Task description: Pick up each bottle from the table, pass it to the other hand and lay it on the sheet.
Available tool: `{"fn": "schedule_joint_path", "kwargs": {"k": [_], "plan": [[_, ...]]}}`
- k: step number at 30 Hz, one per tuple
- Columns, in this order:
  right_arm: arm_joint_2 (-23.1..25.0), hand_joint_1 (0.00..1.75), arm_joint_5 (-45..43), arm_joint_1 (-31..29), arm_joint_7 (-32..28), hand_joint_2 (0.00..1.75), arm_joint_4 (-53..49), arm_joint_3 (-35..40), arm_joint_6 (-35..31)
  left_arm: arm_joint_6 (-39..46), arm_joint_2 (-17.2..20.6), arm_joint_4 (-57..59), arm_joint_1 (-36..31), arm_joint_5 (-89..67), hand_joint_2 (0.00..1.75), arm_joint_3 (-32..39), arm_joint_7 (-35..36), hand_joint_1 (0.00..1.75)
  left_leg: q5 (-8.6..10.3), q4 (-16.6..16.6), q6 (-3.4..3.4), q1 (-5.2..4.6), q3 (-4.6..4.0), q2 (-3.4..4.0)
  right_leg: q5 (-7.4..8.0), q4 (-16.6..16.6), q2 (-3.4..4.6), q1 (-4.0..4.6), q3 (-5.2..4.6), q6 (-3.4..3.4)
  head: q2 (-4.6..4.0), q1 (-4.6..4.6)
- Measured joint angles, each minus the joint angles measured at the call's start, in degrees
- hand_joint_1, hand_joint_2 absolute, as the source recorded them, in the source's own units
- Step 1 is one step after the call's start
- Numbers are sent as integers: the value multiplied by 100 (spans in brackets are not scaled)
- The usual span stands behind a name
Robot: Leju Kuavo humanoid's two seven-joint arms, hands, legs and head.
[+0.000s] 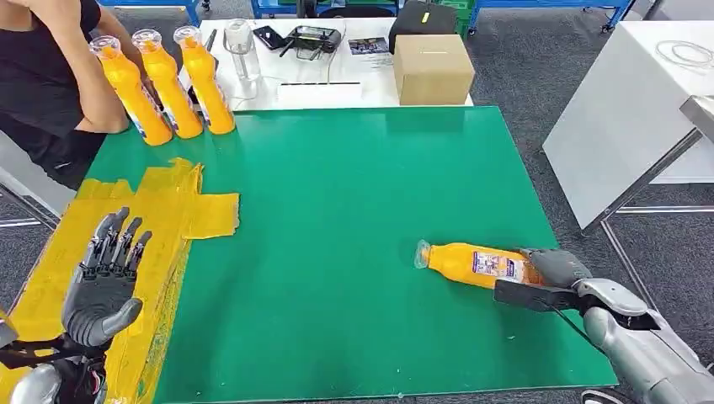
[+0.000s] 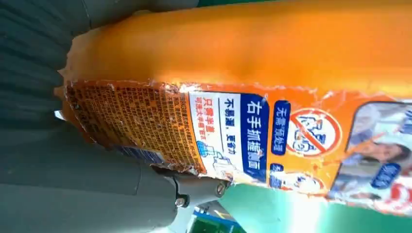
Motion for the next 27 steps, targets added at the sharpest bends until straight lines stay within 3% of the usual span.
{"fn": "schedule_joint_path", "kwargs": {"k": [5,11,18,27], "plan": [[322,175,-33,191,-111,175,-135,-392,-140,4,-50,-112,153,-48,175,2,-44,0,1,0,0,0,5,0,0,0,-2,0,4,0,0,0],[715,175,-1083,559,-793,175,-606,-1002,195,-55,-155,-129,194,140,175,0,-85,0,3,0,1,-4,-7,-16,1,2,-8,-2,1,1,0,-7],[1557,175,-1336,623,-903,175,-1403,-1651,68,221,-599,-322,238,363,175,-365,68,0,3,0,1,-4,-17,-23,1,2,-8,-3,-10,1,0,0],[2626,175,-1361,555,-959,175,-1663,-1708,-11,597,-1043,-343,207,754,175,-879,415,0,3,0,1,-3,-18,-23,1,2,-7,-1,-11,1,0,-2]]}}
